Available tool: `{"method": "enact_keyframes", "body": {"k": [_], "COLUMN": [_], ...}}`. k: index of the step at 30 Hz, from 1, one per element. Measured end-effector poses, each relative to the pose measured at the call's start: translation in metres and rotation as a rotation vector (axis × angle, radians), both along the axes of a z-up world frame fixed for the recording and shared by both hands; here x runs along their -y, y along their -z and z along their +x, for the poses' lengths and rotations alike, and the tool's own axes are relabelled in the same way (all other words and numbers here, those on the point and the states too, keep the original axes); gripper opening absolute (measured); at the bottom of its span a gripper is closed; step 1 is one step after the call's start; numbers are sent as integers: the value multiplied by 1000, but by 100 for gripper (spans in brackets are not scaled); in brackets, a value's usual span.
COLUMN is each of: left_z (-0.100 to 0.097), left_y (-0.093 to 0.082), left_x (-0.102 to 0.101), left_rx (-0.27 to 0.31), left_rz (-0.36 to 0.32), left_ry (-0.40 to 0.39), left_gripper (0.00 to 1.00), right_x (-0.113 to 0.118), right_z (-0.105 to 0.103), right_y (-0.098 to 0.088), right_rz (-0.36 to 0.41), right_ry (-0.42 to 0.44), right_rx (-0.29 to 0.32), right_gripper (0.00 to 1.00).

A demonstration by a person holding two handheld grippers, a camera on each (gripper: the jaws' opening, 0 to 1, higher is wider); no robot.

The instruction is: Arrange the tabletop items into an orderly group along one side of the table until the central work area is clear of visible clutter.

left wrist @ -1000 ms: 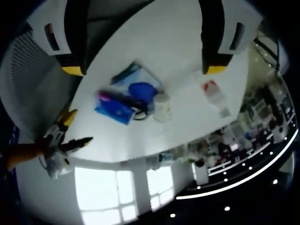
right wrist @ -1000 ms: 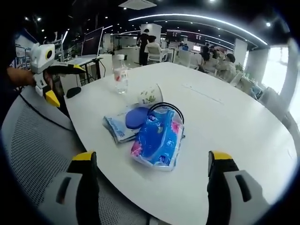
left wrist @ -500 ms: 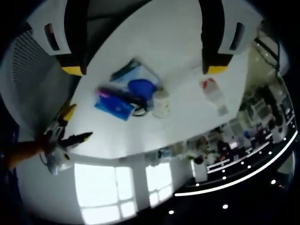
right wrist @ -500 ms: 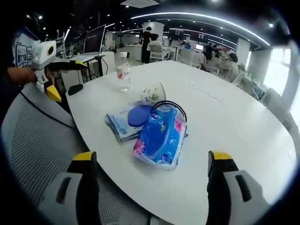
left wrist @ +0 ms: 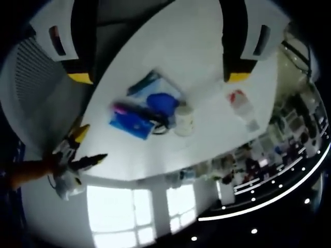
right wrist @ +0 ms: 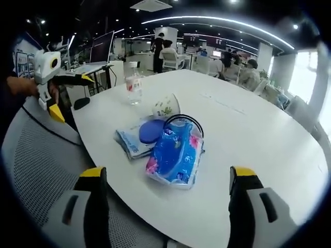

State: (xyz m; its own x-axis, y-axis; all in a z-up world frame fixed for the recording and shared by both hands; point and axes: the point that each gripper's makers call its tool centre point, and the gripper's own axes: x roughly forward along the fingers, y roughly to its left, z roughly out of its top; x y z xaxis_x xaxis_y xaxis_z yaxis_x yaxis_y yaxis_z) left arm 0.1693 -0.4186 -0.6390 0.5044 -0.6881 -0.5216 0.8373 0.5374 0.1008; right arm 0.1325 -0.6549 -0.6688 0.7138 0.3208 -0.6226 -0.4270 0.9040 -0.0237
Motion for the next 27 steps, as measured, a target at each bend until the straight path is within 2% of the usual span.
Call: {"method": "enact_keyframes", "body": {"k": [1, 3, 5, 6, 8, 14, 16, 19, 22, 27], "left_z": [-1, -2, -2, -2, -2, -3, -3, -2, -3, 0], "left_y": [0, 1, 2, 2, 2, 1, 0, 0, 1, 0], "left_x": [1, 1, 1, 1, 1, 2, 3, 3, 3, 3], "left_rx": [-6, -9, -5, -7, -7, 15, 9, 11, 12, 15], "left_rz": [-3, 3, 10, 9, 4, 17, 2, -6, 1, -8], "left_ry": [3, 8, 13, 14, 15, 27, 27, 25, 31, 21], "left_gripper": [99, 99, 99, 99, 99, 99, 99, 99, 99, 99], "right_x": [0, 2, 9, 6, -1, -19, -22, -33, -39, -53], "right_z": [-1, 2, 0, 3, 17, 60, 70, 86, 98, 121], "right_y": [2, -3, -1, -4, -18, -55, -61, -78, -87, -109], "right_rz": [9, 11, -5, 21, 52, 81, 87, 147, 147, 83], "right_ry": [1, 8, 38, 40, 30, -4, -11, -15, -28, -118], "right_rx": [-19, 1, -56, -78, -41, 43, 58, 80, 95, 141], "right_gripper": [98, 97, 92, 92, 92, 92, 92, 92, 94, 95]}}
